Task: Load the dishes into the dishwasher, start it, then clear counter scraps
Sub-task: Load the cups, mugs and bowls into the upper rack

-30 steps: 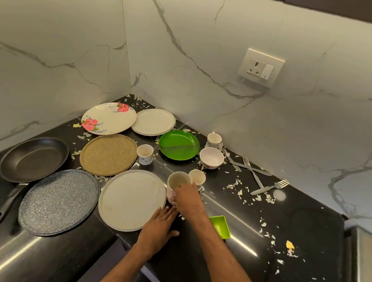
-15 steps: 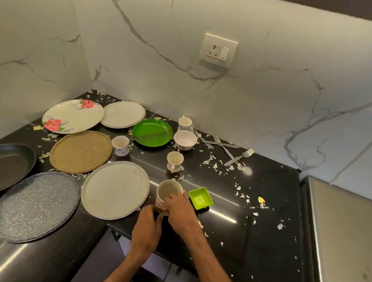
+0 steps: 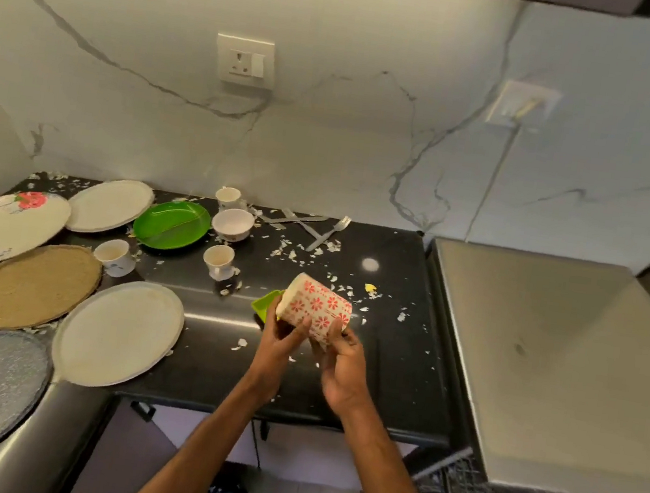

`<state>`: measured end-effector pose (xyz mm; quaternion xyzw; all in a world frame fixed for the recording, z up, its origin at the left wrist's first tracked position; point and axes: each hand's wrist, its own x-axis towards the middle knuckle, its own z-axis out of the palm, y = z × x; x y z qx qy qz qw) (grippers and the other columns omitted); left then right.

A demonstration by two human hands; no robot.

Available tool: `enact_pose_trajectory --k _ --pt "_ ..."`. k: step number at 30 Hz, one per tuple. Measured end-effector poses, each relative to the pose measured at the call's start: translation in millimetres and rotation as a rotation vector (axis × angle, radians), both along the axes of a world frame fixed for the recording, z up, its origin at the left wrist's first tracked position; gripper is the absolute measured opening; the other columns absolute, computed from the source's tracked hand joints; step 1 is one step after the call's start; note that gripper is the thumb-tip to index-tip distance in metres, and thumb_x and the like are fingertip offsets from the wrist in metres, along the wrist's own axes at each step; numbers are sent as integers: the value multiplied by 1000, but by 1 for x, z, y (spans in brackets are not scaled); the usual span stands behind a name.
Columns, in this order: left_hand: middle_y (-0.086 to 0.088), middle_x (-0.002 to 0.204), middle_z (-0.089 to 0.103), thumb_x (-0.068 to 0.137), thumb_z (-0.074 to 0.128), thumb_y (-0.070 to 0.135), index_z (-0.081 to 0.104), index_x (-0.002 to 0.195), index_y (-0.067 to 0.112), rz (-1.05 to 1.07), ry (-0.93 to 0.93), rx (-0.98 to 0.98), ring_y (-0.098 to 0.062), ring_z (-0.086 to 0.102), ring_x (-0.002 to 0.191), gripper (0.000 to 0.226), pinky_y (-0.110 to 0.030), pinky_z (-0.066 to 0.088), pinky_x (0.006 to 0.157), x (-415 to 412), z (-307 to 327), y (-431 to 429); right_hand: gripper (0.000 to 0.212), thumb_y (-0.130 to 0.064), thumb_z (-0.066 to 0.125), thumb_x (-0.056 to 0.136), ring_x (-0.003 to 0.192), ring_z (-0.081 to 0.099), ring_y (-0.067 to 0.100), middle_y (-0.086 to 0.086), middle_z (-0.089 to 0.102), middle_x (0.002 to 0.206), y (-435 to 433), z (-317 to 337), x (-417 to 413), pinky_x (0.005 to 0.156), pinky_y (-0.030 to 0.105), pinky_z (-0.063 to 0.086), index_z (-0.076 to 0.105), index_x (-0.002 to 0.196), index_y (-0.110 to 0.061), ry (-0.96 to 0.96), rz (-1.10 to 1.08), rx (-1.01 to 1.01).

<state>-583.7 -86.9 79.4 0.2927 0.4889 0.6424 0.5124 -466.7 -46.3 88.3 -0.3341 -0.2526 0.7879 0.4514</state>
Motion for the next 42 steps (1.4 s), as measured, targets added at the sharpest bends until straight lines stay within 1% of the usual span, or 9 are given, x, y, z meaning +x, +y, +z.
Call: enact_pose_trajectory --k 6,9,13,16,19,24,32,37,42 --pt "-4 126 66 72 84 14 45 138 22 -95 91 91 -17 64 116 78 -31 56 86 99 28 30 45 -27 44 101 129 52 40 27 53 139 5 -1 110 102 52 49 50 138 -2 269 -30 -88" --pt "-6 123 65 73 81 12 39 135 17 -163 130 60 -19 65 113 75 -30 58 79 161 31 36 47 -30 51 101 133 49 40 26 53 140 9 -3 189 112 56 36 51 139 -2 101 35 41" --pt "-16 129 57 71 85 21 32 134 7 -312 148 63 -29 62 118 84 -39 59 82 230 28 40 63 -53 72 83 119 63 23 8 68 124 9 3 295 99 37 52 59 129 -11 -426 138 247" --pt "-15 132 57 66 90 36 35 137 9 -437 158 47 -28 61 119 94 -42 58 85 281 28 38 83 -46 80 74 122 59 16 1 61 134 3 -4 357 104 41 50 44 143 -18 -680 168 329" --pt "-13 128 63 80 79 29 41 139 7 -578 168 39 -30 61 120 73 -41 57 89 331 27 40 94 -16 80 80 129 50 18 1 45 144 -5 -4 406 103 41 51 19 151 -29 -658 190 346" --pt "-12 131 63 91 64 23 43 142 5 -754 238 51 -26 61 121 58 -33 54 91 406 23 37 73 -24 75 87 124 59 21 5 57 138 -23 1 475 97 39 54 34 148 -17 -569 30 273" --pt "6 122 70 99 56 26 52 141 19 -805 467 83 -12 67 111 43 -31 56 90 475 -1 32 96 -14 87 72 121 59 20 4 55 133 -61 -24 513 84 32 58 26 145 -18 -602 -353 143" --pt "-22 132 60 85 37 76 48 141 12 -944 10 -308 -30 65 107 85 -38 57 73 490 -14 36 97 -7 92 62 116 56 5 -7 52 131 -70 -28 524 82 19 54 37 139 -28 -923 -435 316" --pt "-24 135 57 72 71 70 48 140 9 -1008 -160 -390 -40 56 122 94 -53 50 95 488 -24 34 85 -10 85 70 136 37 19 -19 38 143 -82 -37 530 107 57 38 41 142 -22 -1202 -384 643"
